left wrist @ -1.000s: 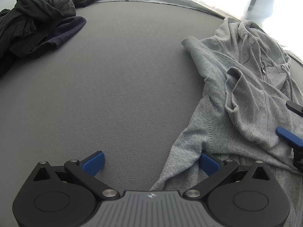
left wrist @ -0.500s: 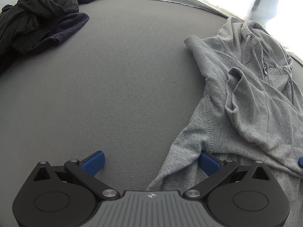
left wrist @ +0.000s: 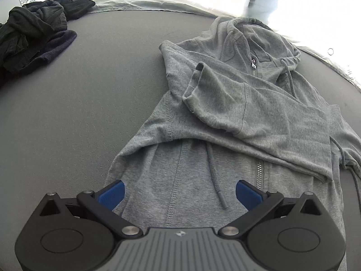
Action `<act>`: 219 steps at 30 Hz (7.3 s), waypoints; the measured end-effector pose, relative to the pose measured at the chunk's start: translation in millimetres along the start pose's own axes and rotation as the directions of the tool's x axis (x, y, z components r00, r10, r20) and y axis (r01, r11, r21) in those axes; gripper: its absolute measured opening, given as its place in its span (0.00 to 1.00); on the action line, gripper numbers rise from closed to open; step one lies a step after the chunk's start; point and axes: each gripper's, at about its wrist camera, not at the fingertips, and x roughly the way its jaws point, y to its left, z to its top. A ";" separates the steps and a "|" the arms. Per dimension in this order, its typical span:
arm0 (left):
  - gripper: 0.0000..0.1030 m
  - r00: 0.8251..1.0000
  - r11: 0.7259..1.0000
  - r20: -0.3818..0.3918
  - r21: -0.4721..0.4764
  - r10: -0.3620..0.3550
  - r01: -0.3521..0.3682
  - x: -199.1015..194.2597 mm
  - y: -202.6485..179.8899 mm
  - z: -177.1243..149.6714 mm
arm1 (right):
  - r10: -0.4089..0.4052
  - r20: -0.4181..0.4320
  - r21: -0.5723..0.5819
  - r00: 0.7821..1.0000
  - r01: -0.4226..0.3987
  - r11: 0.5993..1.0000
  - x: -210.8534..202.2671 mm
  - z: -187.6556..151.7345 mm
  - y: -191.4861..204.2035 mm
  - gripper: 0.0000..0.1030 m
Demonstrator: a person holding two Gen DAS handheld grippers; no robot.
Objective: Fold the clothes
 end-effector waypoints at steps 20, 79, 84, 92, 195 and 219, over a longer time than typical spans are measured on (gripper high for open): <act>1.00 0.994 0.993 0.005 -0.043 0.110 -0.110 20.3 -22.6 -14.0 | -0.414 -0.014 0.179 0.910 0.409 0.895 42.2 -2.0 -232.6 1.00; 1.00 0.996 0.996 -0.003 -0.023 0.088 -0.088 22.1 -18.9 -10.3 | 0.532 0.003 0.314 0.846 -0.506 0.803 44.3 44.2 7.0 1.00; 1.00 0.996 0.995 0.001 -0.030 0.094 -0.094 20.5 -19.3 -11.2 | 0.243 0.051 -0.077 0.969 -0.238 0.968 32.2 18.6 -6.0 1.00; 0.99 0.997 0.995 0.058 -0.095 0.043 -0.037 2.5 -15.4 -10.2 | 0.188 0.066 -0.085 0.980 -0.182 0.980 35.0 -23.5 -29.2 1.00; 0.77 0.952 0.911 0.213 -0.393 0.220 -0.123 27.1 182.3 53.2 | 0.092 0.114 -0.119 0.989 -0.078 0.990 33.8 -32.1 -14.5 1.00; 0.12 0.888 0.963 0.437 -0.147 -0.143 0.227 -39.0 86.2 84.3 | 0.095 0.116 -0.115 0.989 -0.081 0.990 33.4 -32.3 -14.6 1.00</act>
